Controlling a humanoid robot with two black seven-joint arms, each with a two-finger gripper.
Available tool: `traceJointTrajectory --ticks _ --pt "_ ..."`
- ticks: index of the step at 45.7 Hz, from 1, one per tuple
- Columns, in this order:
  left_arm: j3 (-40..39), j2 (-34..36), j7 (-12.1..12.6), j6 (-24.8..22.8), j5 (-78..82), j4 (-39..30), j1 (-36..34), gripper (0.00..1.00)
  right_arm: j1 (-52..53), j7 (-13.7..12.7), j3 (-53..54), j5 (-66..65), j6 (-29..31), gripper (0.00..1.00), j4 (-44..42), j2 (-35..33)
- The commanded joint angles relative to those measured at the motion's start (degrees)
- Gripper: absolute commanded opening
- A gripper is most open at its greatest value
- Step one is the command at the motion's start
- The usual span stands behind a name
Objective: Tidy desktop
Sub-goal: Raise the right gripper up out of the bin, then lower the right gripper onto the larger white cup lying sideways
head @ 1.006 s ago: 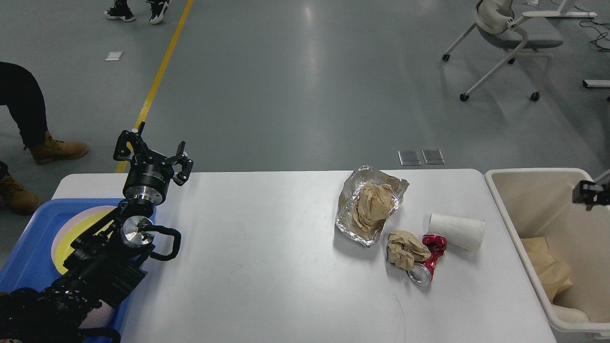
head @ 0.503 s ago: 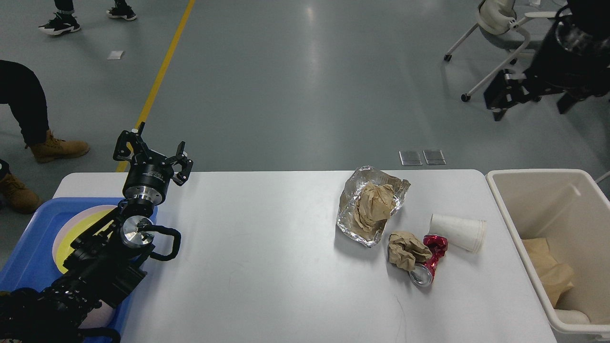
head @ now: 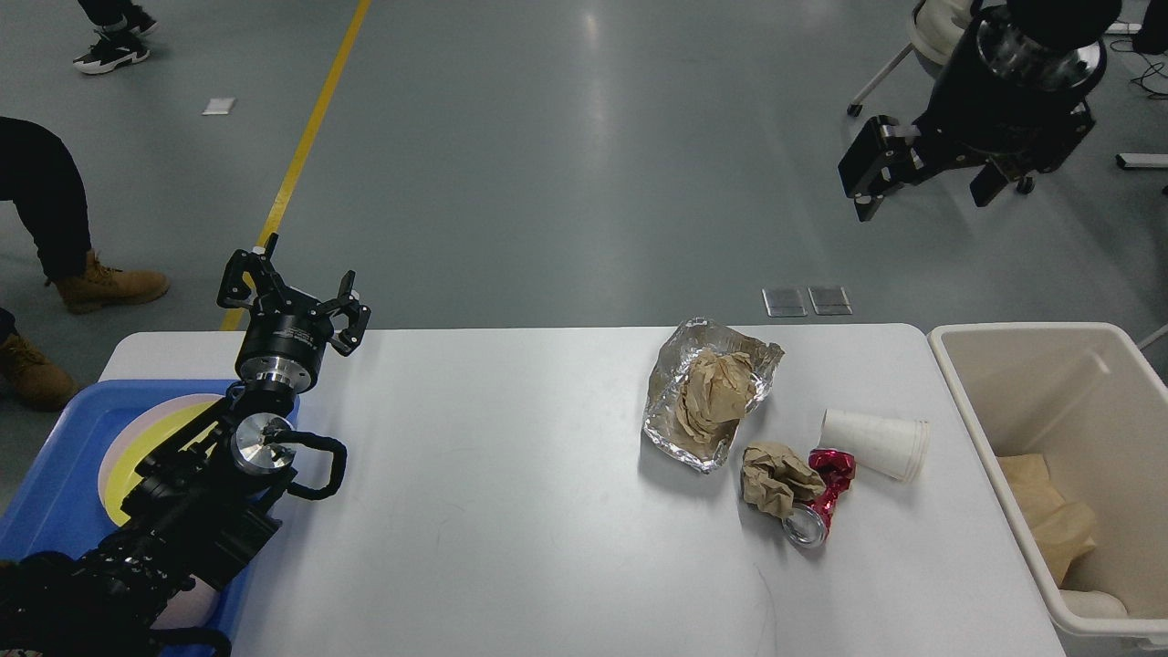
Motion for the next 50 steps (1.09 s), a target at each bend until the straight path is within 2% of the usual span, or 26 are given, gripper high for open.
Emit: traceJointTrajectory --ticks 1,2,3,7,10,14,17,21,37,50 --pt "0.00 0.00 0.00 0.00 0.00 0.00 0.00 0.96 -4.25 0.01 -2.57 -0.50 -3.64 1.00 3.67 -0.23" --pt "0.00 0.00 0.00 0.00 0.00 0.00 0.00 0.96 -5.22 0.01 -3.10 -0.50 -6.63 1.00 5.07 -0.14" --pt "0.00 0.00 0.00 0.00 0.00 0.00 0.00 0.96 -7.84 0.01 -3.62 -0.58 -14.49 1.00 8.65 -0.23" --pt "0.00 0.00 0.00 0.00 0.00 0.00 0.00 0.96 -12.69 0.01 -3.54 -0.67 -24.92 0.99 12.28 -0.32" --pt "0.00 0.00 0.00 0.00 0.00 0.00 0.00 0.96 -17.08 0.01 -3.02 -0.58 -30.11 0.98 12.29 -0.23" --pt "0.00 0.00 0.00 0.00 0.00 0.00 0.00 0.96 -22.88 -0.08 -2.23 -0.23 -34.95 0.91 11.41 -0.23" --pt "0.00 0.00 0.00 0.00 0.00 0.00 0.00 0.96 -26.93 -0.26 -0.65 0.21 -37.85 0.91 10.27 -0.14" --pt "0.00 0.00 0.00 0.00 0.00 0.00 0.00 0.96 -31.85 -0.35 1.29 0.03 -39.44 0.90 6.68 -0.23" --pt "0.00 0.00 0.00 0.00 0.00 0.00 0.00 0.96 -49.34 -0.26 8.85 -0.58 -39.44 0.95 -13.54 -0.14" --pt "0.00 0.00 0.00 0.00 0.00 0.00 0.00 0.96 -56.73 -0.08 11.57 -0.67 -39.44 0.96 -21.54 0.91"
